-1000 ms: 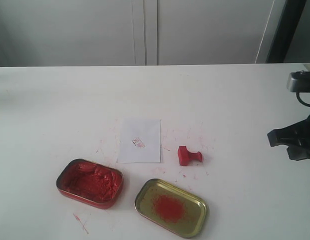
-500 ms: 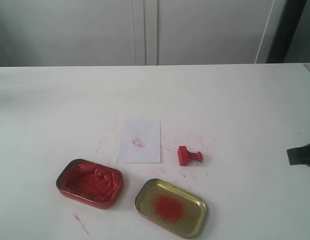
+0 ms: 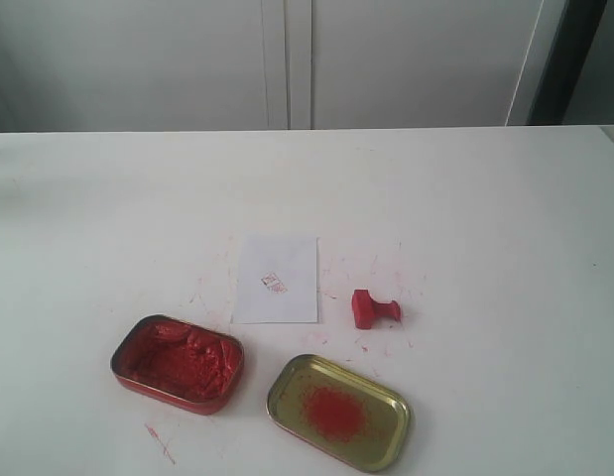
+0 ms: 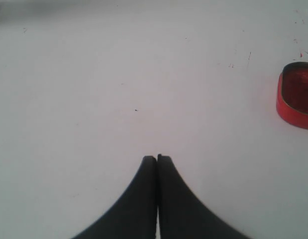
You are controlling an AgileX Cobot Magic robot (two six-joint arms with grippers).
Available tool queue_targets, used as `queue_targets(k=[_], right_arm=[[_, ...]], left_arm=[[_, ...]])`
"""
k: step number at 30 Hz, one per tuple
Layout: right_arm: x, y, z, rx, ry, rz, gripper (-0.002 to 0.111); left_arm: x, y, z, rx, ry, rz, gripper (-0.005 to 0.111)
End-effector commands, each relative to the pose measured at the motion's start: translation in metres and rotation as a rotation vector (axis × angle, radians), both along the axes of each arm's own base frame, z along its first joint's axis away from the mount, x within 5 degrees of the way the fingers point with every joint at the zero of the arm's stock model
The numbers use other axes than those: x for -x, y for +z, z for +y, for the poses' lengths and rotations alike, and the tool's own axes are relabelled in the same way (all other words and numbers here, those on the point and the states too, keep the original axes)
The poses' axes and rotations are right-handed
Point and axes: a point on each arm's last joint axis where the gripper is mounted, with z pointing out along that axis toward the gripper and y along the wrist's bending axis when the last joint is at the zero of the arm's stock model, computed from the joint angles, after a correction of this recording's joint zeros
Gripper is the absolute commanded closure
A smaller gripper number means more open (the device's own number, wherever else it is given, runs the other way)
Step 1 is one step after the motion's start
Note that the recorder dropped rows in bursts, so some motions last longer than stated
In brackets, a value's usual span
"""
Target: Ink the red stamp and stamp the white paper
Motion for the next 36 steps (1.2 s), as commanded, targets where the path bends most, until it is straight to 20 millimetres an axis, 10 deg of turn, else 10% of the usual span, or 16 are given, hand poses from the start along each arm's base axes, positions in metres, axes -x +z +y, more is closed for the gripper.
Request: queue_targets(k=[1, 36], right_arm=[[0.015, 0.002, -0.002, 0.006, -0.018, -0.113, 0.108], [0.039, 0.012, -0.003, 0.002, -0.018, -0.256, 0.108]], left_arm=[[0.0, -0.003, 0.0, 0.006, 0.003, 0.011, 0.107], [0.0, -0.003, 0.0, 0.006, 0.003, 0.011, 0.107]])
